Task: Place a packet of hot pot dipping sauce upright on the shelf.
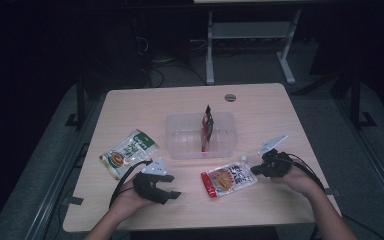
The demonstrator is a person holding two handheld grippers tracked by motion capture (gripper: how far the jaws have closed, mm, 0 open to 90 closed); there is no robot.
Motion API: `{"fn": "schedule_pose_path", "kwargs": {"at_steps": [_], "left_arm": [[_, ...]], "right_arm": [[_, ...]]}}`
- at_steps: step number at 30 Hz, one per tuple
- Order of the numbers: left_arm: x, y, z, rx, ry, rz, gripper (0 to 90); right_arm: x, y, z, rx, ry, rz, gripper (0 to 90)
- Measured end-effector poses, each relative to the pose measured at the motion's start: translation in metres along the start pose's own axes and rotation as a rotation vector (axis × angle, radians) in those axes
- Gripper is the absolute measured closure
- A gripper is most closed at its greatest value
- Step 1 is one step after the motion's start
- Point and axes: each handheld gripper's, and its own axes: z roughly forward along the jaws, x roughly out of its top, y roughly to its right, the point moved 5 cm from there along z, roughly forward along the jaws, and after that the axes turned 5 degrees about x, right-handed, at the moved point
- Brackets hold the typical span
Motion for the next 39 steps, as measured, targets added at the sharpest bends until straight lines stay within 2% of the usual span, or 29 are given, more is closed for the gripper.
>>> {"fn": "schedule_pose_path", "kwargs": {"at_steps": [7,12,16,21,23,24,26,27,28,33,39], "left_arm": [[0.0,0.0,0.0,0.002,0.0,0.002,35.6],[0.002,0.001,-0.002,0.01,0.001,0.009,37.3],[0.003,0.001,-0.003,0.013,0.012,0.016,40.6],[0.006,0.002,-0.004,0.005,0.018,0.005,51.2],[0.01,0.003,-0.003,-0.003,0.037,-0.037,60.1],[0.013,0.003,-0.002,-0.005,0.049,-0.052,64.1],[0.018,0.004,0.0,-0.017,0.045,-0.061,72.1],[0.02,0.005,0.002,-0.021,0.021,-0.04,75.2],[0.023,0.007,0.004,-0.029,0.01,-0.037,79.5],[0.031,0.015,0.022,-0.053,-0.063,0.015,89.4],[0.041,0.01,0.05,-0.051,-0.127,0.027,89.7]], "right_arm": [[0.006,-0.007,0.015,0.032,-0.017,-0.03,89.9],[0.019,-0.017,0.026,0.061,-0.003,-0.056,89.9],[0.033,-0.026,0.04,0.072,-0.011,-0.131,89.9],[0.051,-0.041,0.053,0.088,0.006,-0.177,89.9],[0.055,-0.042,0.047,0.093,0.037,-0.159,89.7],[0.055,-0.04,0.043,0.098,0.053,-0.145,86.9],[0.054,-0.041,0.036,0.104,0.077,-0.084,79.7],[0.052,-0.039,0.032,0.093,0.085,-0.089,75.4],[0.05,-0.039,0.029,0.095,0.097,-0.067,68.7],[0.042,-0.035,0.017,0.079,0.122,-0.033,54.2],[0.038,-0.03,0.012,0.069,0.133,-0.009,45.6]]}}
